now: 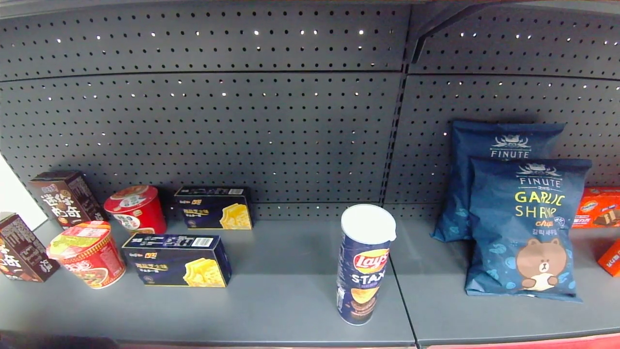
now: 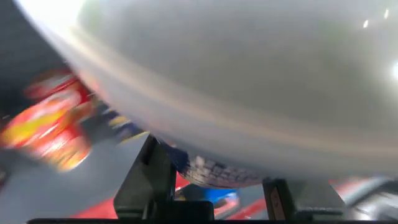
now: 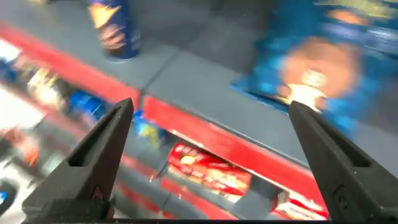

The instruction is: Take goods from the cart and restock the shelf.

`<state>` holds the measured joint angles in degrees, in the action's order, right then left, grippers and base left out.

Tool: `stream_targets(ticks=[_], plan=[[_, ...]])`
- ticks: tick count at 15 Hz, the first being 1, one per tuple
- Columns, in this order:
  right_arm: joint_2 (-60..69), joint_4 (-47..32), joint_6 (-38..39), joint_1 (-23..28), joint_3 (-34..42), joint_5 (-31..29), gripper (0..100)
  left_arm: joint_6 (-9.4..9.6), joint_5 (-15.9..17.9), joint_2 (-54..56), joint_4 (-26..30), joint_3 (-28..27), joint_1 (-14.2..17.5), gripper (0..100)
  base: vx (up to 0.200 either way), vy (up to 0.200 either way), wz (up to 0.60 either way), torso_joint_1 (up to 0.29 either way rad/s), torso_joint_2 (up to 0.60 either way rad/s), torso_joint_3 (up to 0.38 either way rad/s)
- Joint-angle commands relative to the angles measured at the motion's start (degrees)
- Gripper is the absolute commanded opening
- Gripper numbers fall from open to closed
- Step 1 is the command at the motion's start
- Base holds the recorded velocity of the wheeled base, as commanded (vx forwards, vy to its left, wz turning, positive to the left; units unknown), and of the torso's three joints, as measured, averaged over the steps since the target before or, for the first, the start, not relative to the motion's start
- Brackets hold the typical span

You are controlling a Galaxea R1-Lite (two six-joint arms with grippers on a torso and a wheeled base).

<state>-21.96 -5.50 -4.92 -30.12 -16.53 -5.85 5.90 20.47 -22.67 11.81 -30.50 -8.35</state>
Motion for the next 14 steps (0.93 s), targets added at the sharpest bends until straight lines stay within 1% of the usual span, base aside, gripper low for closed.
stream_targets(ticks=[1,2,3,4,5,6,7,8,9,11,13,14], plan=[[7.3,-0.7,0.4,2.9,1.1,-0.1,100,-0.01,10.0,-17.8,0.0,-10.7,-0.4,0,0.000,0.000,0.00,0.000,0.00,0.000],[7.3,-0.7,0.4,3.0,1.1,-0.1,100,0.08,10.6,-19.5,-0.1,-11.8,-0.4,0,0.000,0.000,0.00,0.000,0.00,0.000],[7.5,-0.7,0.7,3.0,1.3,-0.1,100,0.16,10.7,-23.9,-0.1,-14.1,-1.4,0,0.000,0.000,0.00,0.000,0.00,0.000],[7.5,-0.6,1.6,3.1,2.2,-0.1,100,0.16,10.6,-29.1,0.1,-15.4,-4.7,0,0.000,0.000,0.00,0.000,0.00,0.000],[8.5,-0.7,1.7,3.4,2.8,-0.2,100,1.04,9.3,-31.7,-0.3,-15.4,-6.1,0,0.000,0.000,0.00,0.000,0.00,0.000],[9.9,-0.8,1.7,4.4,3.9,-0.2,100,2.98,5.3,-33.4,0.2,-15.6,-7.3,0,0.000,0.000,0.00,0.000,0.00,0.000],[11.2,-0.8,1.7,5.6,5.2,-0.3,100,3.50,3.1,-36.0,-0.3,-15.6,-9.8,0,0.000,0.000,0.00,0.000,0.00,0.000],[12.4,-0.9,1.6,6.6,5.8,-0.3,100,3.24,3.1,-38.1,-0.7,-15.7,-12.0,0,0.000,0.000,0.00,0.000,0.00,0.000],[12.7,-0.9,1.6,7.6,6.3,-0.2,100,3.06,3.5,-40.6,-0.7,-17.1,-14.0,0,0.000,0.000,0.00,0.000,0.00,0.000],[12.7,-0.9,1.7,7.8,6.6,-0.2,100,3.24,5.5,-46.4,-1.2,-20.0,-14.9,0,0.000,0.000,0.00,0.000,0.00,0.000],[12.9,-0.9,1.7,7.9,7.5,-0.2,100,3.33,5.4,-53.5,-1.2,-25.1,-16.8,0,0.000,0.000,0.00,0.000,0.00,0.000],[13.3,-0.9,1.7,8.2,7.9,-0.2,100,3.68,5.6,-57.2,-1.4,-27.3,-16.8,0,0.000,0.000,0.00,0.000,0.00,0.000]])
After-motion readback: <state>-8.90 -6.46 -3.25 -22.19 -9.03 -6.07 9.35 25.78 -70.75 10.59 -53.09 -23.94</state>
